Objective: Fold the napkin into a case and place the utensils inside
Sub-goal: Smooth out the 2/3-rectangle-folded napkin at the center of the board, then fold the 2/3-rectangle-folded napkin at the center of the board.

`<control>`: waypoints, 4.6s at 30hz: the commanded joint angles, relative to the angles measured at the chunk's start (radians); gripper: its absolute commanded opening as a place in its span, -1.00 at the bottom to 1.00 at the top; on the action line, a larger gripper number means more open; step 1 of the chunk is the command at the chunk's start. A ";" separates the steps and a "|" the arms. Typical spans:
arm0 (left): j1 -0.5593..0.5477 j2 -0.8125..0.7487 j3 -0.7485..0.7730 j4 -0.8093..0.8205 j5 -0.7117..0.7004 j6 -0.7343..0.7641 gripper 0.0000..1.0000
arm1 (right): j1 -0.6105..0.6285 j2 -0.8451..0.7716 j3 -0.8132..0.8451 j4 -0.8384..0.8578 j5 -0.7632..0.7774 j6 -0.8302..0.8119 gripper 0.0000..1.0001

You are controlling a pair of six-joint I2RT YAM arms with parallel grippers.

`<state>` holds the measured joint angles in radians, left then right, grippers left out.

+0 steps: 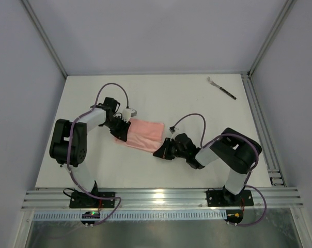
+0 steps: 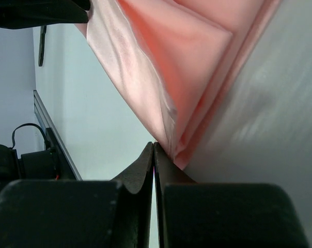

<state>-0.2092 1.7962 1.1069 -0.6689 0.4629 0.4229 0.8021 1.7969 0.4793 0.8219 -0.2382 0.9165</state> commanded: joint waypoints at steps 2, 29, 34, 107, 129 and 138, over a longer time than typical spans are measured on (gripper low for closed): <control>0.001 0.020 -0.024 0.043 -0.072 0.025 -0.53 | -0.043 -0.049 -0.112 -0.073 0.048 -0.002 -0.92; 0.002 -0.035 0.007 0.009 0.005 0.014 -0.42 | -0.041 0.050 0.413 -0.449 -0.050 -0.315 -0.92; 0.002 -0.057 0.018 -0.004 0.043 0.008 -0.38 | -0.044 0.090 0.381 -0.506 0.014 -0.280 -0.92; -0.110 0.060 0.022 0.042 -0.096 0.036 -0.41 | -0.366 0.286 0.850 -1.043 -0.165 -0.547 0.25; -0.110 0.063 0.024 0.042 -0.110 0.043 -0.42 | -0.319 0.424 0.930 -1.163 -0.423 -0.578 0.11; -0.111 0.075 0.025 0.052 -0.118 0.059 -0.41 | -0.297 0.406 0.970 -1.086 -0.349 -0.538 0.06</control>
<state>-0.3187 1.8343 1.1637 -0.6834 0.4328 0.4328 0.4950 2.1609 1.4368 -0.2131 -0.6853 0.3813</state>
